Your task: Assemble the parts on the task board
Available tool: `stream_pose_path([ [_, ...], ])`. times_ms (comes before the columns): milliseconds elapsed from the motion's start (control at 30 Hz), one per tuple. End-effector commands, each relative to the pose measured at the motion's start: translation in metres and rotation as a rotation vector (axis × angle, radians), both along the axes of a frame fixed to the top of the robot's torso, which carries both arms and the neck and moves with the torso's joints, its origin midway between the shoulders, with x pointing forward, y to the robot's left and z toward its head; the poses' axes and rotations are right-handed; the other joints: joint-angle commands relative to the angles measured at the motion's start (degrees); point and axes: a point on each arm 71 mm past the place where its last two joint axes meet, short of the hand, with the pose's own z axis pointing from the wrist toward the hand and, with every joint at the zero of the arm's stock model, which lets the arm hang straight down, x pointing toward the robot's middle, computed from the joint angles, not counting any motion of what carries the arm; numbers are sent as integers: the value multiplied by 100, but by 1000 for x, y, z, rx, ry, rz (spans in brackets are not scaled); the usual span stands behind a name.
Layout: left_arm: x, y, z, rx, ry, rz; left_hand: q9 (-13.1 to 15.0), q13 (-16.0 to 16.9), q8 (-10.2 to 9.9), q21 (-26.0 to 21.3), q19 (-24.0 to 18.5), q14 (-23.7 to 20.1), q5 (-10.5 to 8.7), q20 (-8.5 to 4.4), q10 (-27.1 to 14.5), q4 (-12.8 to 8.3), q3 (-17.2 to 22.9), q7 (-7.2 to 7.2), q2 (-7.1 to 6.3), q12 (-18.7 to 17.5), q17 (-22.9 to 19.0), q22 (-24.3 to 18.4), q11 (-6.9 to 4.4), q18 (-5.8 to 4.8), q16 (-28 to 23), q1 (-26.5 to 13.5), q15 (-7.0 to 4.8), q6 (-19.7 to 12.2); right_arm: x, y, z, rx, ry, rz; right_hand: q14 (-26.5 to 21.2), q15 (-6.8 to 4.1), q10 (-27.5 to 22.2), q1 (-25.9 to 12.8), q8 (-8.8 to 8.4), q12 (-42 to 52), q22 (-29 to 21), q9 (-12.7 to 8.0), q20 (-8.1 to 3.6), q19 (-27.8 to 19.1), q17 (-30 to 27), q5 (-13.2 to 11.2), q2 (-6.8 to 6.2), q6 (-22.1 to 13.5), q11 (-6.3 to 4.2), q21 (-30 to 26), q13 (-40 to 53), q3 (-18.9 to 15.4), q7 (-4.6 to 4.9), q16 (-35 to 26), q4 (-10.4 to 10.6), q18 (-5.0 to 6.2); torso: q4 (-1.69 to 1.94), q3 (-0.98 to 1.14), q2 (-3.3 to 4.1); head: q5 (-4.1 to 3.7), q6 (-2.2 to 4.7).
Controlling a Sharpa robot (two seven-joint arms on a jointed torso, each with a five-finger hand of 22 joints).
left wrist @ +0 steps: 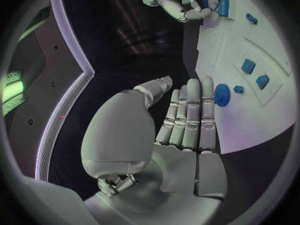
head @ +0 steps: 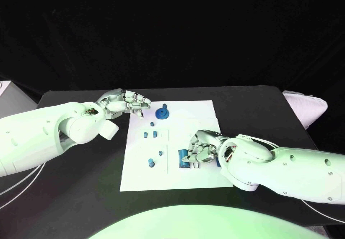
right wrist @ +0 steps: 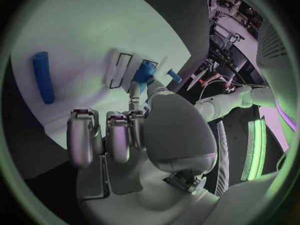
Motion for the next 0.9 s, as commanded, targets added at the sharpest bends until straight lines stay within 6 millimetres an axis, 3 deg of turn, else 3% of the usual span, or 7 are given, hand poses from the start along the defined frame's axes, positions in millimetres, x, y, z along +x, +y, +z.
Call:
stream_pose_path([
  [33,-1,-2,1,-8,-2,-18,-9,-7,27,-22,-12,-22,14,44,-52,29,5,14,60,24,-10,-10,-2,77,-10,-2,10,-43,1,-4,0,-8,-38,-19,605,-46,365,-106,24,34,1342,-6,-52,479,1493,11,36,11,-35,18,1198,-11,-14,37,21,-88,0,0,1,-3,-1],
  [200,-1,-2,1,-8,-2,-18,-12,-7,36,-27,-9,-24,15,43,-57,28,12,14,64,32,-10,-12,-3,79,-8,6,8,-48,0,-4,3,36,-48,-23,599,-31,353,-504,30,-3,1328,-11,-42,468,1473,125,-116,17,-15,-38,1183,-127,8,25,32,-78,-1,0,-2,2,-1],
  [267,-1,-2,1,-8,-2,-18,-12,-7,36,-27,-9,-24,15,43,-57,28,12,14,64,32,-10,-12,-3,79,-8,6,8,-48,-1,-5,4,58,-51,-27,596,-26,345,-634,32,-25,1321,-12,-38,462,1460,142,-132,14,-10,-67,1174,-162,14,17,34,-73,0,0,-1,2,-1],
  [333,-1,-2,1,-8,-2,-18,-12,-7,36,-27,-9,-24,15,43,-57,28,12,14,64,32,-10,-12,-3,79,-8,6,8,-48,-1,-6,5,78,-53,-30,592,-22,325,-759,31,-74,1313,-11,-34,454,1443,450,-152,-12,-3,-100,1151,-243,22,6,23,-67,1,0,-2,2,-1],
  [500,-1,-2,1,-8,-2,-17,-12,-7,36,-27,-9,-24,15,43,-57,28,12,14,64,32,-10,-12,-3,79,-8,6,8,-48,-3,-12,10,159,-58,-39,582,-19,301,-775,25,-134,1294,-13,-33,439,1404,476,-161,-33,1,-180,1120,-271,27,-19,20,-52,-3,-4,-4,7,-1],
  [733,-1,-1,1,-7,-2,-15,-12,-7,36,-27,-9,-24,15,43,-57,28,12,14,64,32,-10,-12,-3,79,-8,6,8,-48,-3,-35,24,282,-34,-73,559,67,206,-299,-194,-324,1246,-92,30,395,1316,594,-156,-378,114,-386,1030,-214,166,-77,-31,-19,-4,-5,-7,-1,-1],
  [900,-1,-1,1,-10,-8,-13,-12,-7,36,-27,-9,-24,15,43,-57,28,12,14,64,32,-10,-12,-3,79,-8,6,8,-48,2,-67,25,255,4,-110,553,132,159,114,-385,-408,1232,-165,86,380,1294,449,-173,-542,191,-450,991,-91,260,-94,-66,-10,-8,-16,-11,-27,-1],
])
